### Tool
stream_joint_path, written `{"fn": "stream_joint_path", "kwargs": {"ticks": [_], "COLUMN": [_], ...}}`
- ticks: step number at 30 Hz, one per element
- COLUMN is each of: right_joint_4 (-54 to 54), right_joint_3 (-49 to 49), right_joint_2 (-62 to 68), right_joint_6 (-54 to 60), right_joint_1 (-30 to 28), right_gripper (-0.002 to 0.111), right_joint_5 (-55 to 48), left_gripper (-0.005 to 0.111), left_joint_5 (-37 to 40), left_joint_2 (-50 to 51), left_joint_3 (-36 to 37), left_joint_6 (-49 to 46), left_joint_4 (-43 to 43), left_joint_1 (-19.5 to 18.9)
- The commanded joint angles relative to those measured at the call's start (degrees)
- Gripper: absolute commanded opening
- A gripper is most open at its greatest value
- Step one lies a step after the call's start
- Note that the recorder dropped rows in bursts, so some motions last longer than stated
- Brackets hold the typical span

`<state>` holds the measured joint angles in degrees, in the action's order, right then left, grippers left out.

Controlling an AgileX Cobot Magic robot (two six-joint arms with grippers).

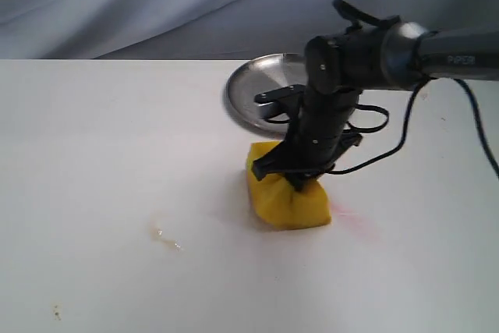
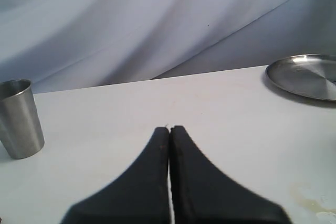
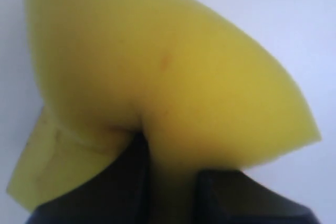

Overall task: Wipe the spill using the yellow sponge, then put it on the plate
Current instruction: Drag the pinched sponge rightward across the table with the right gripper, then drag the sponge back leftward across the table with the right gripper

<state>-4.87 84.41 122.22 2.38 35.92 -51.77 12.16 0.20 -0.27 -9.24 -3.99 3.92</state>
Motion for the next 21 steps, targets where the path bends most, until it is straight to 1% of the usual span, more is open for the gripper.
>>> {"fn": "stream_joint_path", "kwargs": {"ticks": [1,6,8,10,12,14,16,18,21], "right_joint_4": [6.8,9.9,10.2,8.6,6.2,4.9,3.1,1.0,-2.4], "right_joint_3": [-9.4,-14.2,-15.0,-15.3,-15.3,-15.3,-14.2,-11.6,-4.9], "right_joint_2": [-2.5,-6.8,-7.8,-8.4,-8.4,-8.4,-7.8,-6.2,-1.6], "right_joint_6": [-0.3,-1.4,-2.0,-3.3,-2.8,-2.4,-2.8,-2.8,-2.8], "right_joint_1": [-7.6,-15.3,-16.8,-16.7,-14.0,-9.7,-3.4,1.8,9.4], "right_gripper": [0.000,0.000,0.000,0.000,0.000,0.000,0.000,0.000,0.000], "right_joint_5": [1.3,0.6,-0.1,-0.7,-0.6,1.3,3.5,3.7,2.9], "left_gripper": [0.000,0.000,0.000,0.000,0.000,0.000,0.000,0.000,0.000], "left_joint_5": [-0.4,-0.4,-0.4,-0.4,-0.4,-0.4,-0.4,-0.4,-0.4], "left_joint_2": [-0.2,-0.2,-0.2,-0.2,-0.2,-0.2,-0.2,-0.2,-0.2], "left_joint_3": [0.3,0.3,0.3,0.3,0.3,0.3,0.3,0.3,0.3], "left_joint_6": [0.1,0.1,0.1,0.1,0.1,0.1,0.1,0.1,0.1], "left_joint_4": [0.0,0.0,0.0,0.0,0.0,0.0,0.0,0.0,0.0], "left_joint_1": [0.0,0.0,0.0,0.0,0.0,0.0,0.0,0.0,0.0]}}
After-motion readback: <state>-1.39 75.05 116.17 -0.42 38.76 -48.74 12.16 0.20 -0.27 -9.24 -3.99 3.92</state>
